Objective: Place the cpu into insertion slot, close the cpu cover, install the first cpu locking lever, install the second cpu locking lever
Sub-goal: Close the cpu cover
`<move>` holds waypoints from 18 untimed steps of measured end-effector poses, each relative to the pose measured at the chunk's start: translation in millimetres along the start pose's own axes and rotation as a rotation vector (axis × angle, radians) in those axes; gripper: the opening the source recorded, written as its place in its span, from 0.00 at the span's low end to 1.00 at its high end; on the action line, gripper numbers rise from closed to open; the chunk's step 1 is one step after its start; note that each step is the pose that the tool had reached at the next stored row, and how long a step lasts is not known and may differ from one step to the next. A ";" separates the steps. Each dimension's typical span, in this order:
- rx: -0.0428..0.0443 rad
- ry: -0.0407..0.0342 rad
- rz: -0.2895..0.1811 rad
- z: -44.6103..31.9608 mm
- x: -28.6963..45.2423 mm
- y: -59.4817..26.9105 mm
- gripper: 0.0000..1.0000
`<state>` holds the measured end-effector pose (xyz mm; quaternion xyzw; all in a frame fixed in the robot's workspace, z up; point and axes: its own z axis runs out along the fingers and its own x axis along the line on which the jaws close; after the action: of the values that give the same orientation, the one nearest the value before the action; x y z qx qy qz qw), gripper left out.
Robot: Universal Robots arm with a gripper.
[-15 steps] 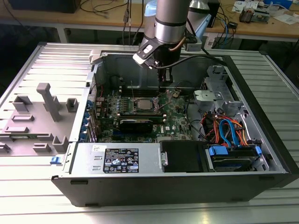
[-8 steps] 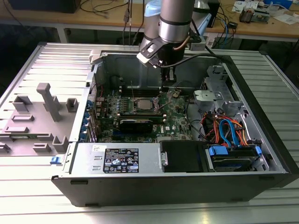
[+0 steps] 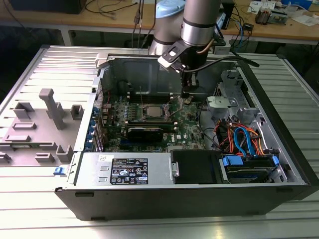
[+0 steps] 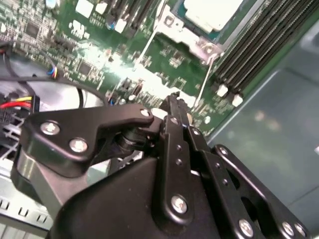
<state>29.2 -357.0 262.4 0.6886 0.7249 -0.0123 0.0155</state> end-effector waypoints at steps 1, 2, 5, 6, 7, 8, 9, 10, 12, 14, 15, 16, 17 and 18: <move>0.0000 0.0001 0.000 0.3 -0.1 3.5 0.11; 0.0000 0.0000 0.000 0.5 -0.2 6.3 0.11; 0.0001 -0.0003 0.000 1.3 -0.4 12.9 0.11; 0.0001 -0.0003 0.000 2.4 -0.4 13.9 0.11; 0.0001 -0.0003 0.000 3.4 -0.4 14.4 0.11; 0.0001 -0.0003 0.000 4.8 -0.4 14.6 0.11; 0.0001 -0.0003 0.000 6.8 -0.4 14.6 0.11; 0.0001 -0.0002 0.000 8.7 -0.3 14.6 0.11; 0.0001 -0.0002 0.000 12.2 -0.2 14.6 0.11; 0.0006 -0.0002 0.000 16.4 -2.9 14.5 0.11; 0.0006 -0.0002 0.000 17.3 -4.9 14.1 0.11; 0.0006 0.0000 0.000 17.5 -5.4 13.9 0.11; 0.0006 -0.0001 0.000 17.5 -5.5 13.9 0.11; 0.0006 -0.0001 0.000 17.6 -5.7 13.7 0.11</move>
<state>43.2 -362.7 245.2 0.6886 0.7249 -0.0126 0.0153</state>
